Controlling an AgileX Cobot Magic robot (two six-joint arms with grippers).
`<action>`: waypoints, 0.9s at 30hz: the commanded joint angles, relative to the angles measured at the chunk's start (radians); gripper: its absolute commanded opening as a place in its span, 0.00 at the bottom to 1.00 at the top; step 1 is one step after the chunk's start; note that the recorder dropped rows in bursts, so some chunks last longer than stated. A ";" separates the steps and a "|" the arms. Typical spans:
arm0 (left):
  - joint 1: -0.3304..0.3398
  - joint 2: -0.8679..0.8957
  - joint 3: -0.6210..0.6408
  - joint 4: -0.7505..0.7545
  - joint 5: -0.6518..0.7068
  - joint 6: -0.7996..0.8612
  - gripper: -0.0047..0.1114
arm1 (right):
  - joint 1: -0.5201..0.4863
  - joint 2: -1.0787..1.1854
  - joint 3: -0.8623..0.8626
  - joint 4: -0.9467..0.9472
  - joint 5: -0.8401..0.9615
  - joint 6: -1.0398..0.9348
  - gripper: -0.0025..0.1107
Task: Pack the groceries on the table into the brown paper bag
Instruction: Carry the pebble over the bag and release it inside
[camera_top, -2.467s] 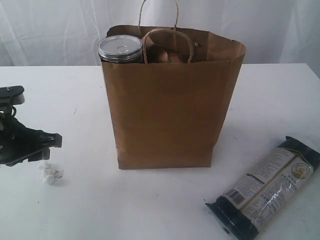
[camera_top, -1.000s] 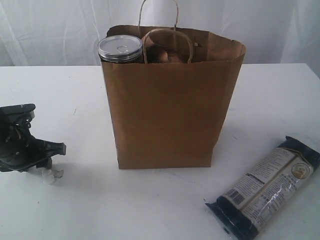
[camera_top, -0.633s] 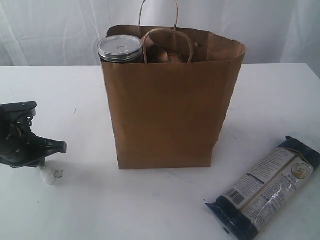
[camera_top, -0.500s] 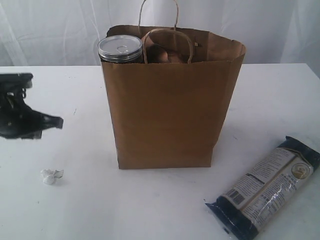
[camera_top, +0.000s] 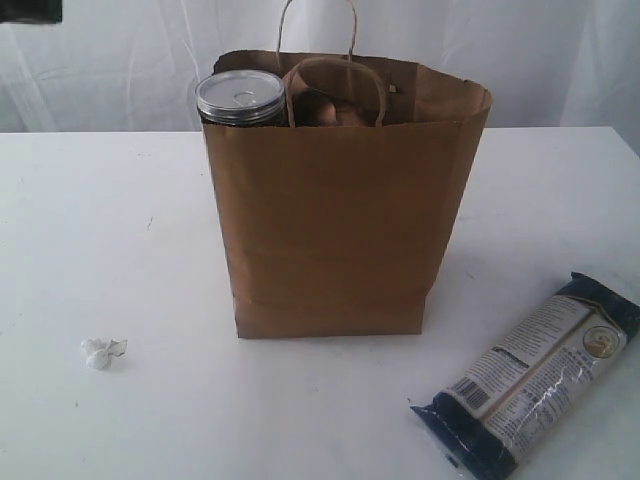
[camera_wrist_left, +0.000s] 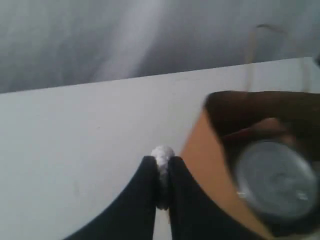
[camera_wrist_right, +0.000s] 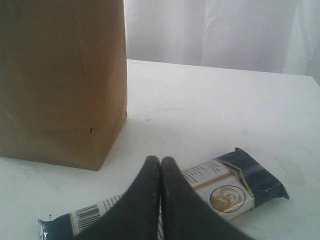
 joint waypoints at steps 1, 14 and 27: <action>-0.038 -0.010 -0.116 -0.299 0.099 0.278 0.04 | -0.009 -0.004 0.005 0.001 -0.002 0.000 0.02; -0.230 0.122 -0.239 -0.360 0.144 0.382 0.04 | -0.009 -0.004 0.005 0.001 -0.002 0.000 0.02; -0.393 0.293 -0.239 -0.360 -0.009 0.429 0.04 | -0.009 -0.004 0.005 0.001 -0.002 0.000 0.02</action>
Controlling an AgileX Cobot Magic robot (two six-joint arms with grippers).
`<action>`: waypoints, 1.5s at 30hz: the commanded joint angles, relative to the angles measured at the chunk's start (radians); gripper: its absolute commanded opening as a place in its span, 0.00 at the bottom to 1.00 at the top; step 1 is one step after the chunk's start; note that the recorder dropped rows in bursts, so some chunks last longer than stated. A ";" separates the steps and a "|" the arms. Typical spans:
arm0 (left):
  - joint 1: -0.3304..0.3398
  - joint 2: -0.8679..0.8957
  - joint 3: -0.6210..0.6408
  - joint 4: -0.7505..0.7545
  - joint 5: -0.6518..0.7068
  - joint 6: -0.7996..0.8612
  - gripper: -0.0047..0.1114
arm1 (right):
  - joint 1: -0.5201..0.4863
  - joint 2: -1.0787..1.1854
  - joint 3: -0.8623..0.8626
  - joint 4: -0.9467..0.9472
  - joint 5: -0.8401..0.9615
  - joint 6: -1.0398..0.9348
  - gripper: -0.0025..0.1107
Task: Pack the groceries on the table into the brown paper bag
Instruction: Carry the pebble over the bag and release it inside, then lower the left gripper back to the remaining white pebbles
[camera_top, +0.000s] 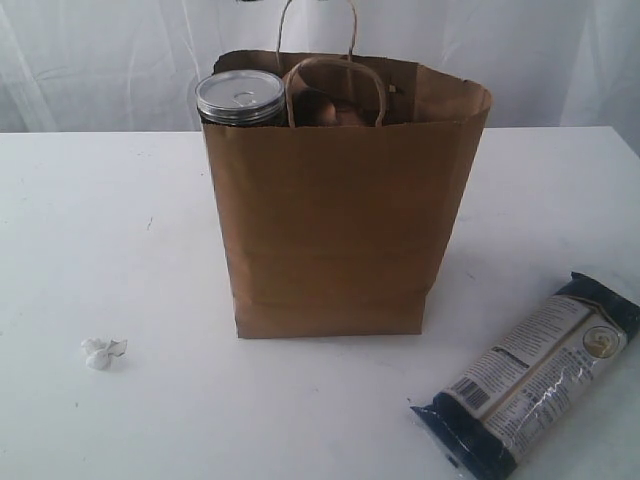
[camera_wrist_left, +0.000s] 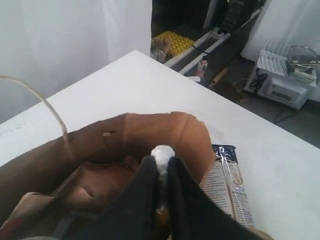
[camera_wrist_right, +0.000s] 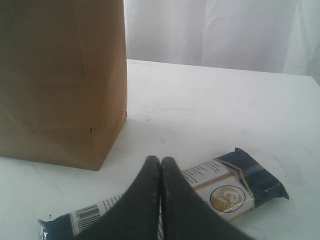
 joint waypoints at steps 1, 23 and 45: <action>-0.032 0.047 -0.004 -0.018 -0.012 0.005 0.04 | -0.009 -0.004 0.005 0.001 -0.002 0.000 0.02; -0.050 0.086 -0.004 -0.006 -0.048 -0.022 0.52 | -0.009 -0.004 0.005 0.001 -0.002 0.000 0.02; 0.291 -0.425 0.012 0.537 0.139 -0.367 0.29 | -0.009 -0.004 0.005 0.001 -0.002 0.000 0.02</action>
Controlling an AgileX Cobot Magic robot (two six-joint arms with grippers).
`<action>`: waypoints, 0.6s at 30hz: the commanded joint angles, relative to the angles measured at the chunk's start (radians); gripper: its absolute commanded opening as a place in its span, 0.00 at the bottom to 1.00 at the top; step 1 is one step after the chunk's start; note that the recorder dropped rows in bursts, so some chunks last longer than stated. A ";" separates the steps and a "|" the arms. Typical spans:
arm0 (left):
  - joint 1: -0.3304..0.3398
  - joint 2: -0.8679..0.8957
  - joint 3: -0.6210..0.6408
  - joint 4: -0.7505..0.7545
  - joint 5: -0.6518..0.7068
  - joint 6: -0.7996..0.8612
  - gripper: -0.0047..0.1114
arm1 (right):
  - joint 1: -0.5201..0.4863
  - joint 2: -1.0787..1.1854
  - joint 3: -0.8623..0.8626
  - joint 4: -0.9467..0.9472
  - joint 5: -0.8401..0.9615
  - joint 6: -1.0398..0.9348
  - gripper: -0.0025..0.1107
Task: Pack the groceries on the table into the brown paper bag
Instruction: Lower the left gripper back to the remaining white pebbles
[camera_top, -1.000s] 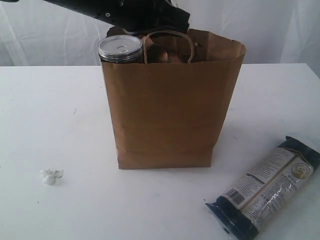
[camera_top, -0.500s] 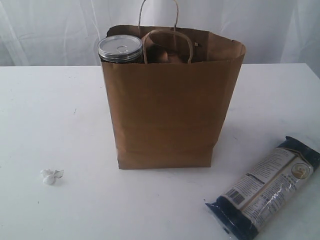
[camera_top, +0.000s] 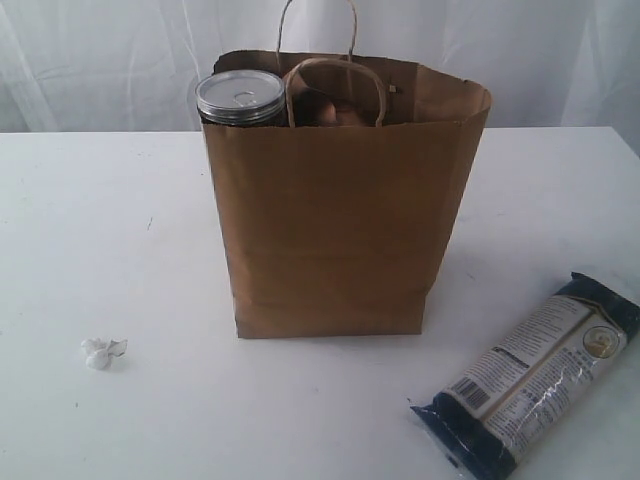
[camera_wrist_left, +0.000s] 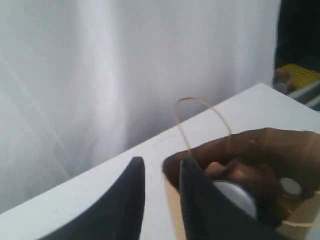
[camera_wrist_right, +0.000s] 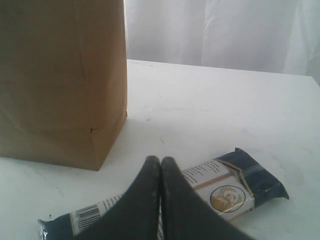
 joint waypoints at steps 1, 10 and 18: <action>0.061 -0.100 0.029 0.158 0.056 -0.123 0.28 | -0.009 -0.004 0.005 0.001 -0.002 0.000 0.02; 0.070 -0.264 0.295 0.364 0.133 -0.345 0.04 | -0.009 -0.004 0.005 0.001 -0.002 0.000 0.02; 0.070 -0.400 0.500 0.404 0.152 -0.478 0.04 | -0.009 -0.004 0.005 0.001 -0.002 0.023 0.02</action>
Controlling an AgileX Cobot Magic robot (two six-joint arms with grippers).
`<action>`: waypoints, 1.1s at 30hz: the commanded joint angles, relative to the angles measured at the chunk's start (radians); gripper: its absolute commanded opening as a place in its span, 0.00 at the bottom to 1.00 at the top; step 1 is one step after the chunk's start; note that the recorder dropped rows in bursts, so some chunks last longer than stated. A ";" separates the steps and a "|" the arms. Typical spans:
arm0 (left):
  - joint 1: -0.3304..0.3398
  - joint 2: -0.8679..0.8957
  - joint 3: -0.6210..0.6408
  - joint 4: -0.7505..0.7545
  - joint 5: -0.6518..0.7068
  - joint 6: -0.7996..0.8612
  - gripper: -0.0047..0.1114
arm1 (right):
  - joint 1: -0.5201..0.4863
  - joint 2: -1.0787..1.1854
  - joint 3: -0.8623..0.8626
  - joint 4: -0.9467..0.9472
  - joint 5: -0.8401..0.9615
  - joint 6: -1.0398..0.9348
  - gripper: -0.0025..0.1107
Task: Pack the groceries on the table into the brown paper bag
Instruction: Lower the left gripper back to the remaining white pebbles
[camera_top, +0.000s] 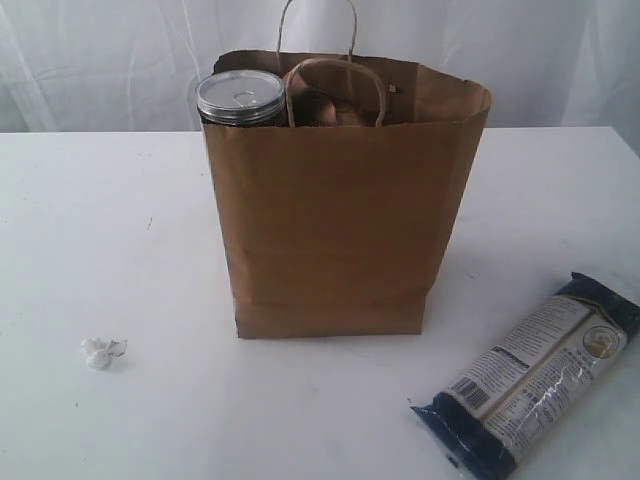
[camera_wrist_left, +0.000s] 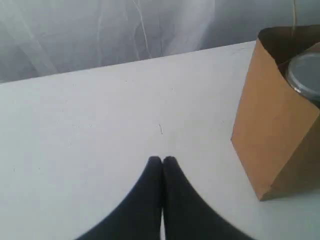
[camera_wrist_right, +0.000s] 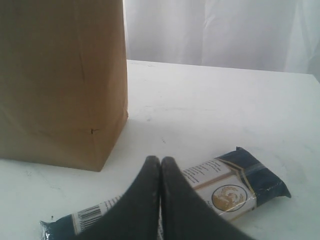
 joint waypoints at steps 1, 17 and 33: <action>0.003 -0.062 0.105 0.007 0.020 -0.068 0.04 | -0.009 -0.004 0.005 0.001 -0.002 0.011 0.02; 0.003 0.071 0.535 -0.005 -0.236 -0.338 0.37 | -0.009 -0.004 0.005 0.001 -0.002 0.011 0.02; 0.003 0.446 0.583 -0.005 -0.557 -0.545 0.60 | -0.009 -0.004 0.005 0.001 -0.002 0.011 0.02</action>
